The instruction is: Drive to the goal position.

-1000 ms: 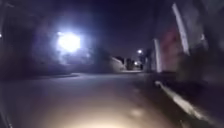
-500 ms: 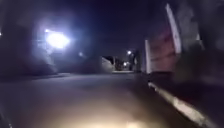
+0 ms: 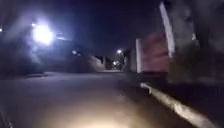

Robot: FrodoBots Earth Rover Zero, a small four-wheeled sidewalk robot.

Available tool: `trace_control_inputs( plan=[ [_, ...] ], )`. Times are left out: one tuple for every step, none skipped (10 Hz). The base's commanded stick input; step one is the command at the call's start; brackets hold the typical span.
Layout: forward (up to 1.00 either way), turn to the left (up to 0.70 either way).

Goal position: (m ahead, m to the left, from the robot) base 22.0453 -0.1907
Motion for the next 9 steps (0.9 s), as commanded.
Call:
trace_control_inputs(
  plan=[
    [0.7, 0.02],
    [0.7, 0.02],
    [0.7, 0.02],
    [0.7, 0.02],
    [0.7, 0.02],
    [0.7, 0.02],
    [0.7, 0.02],
    [0.7, 0.02],
    [0.7, 0.02]
  ],
)
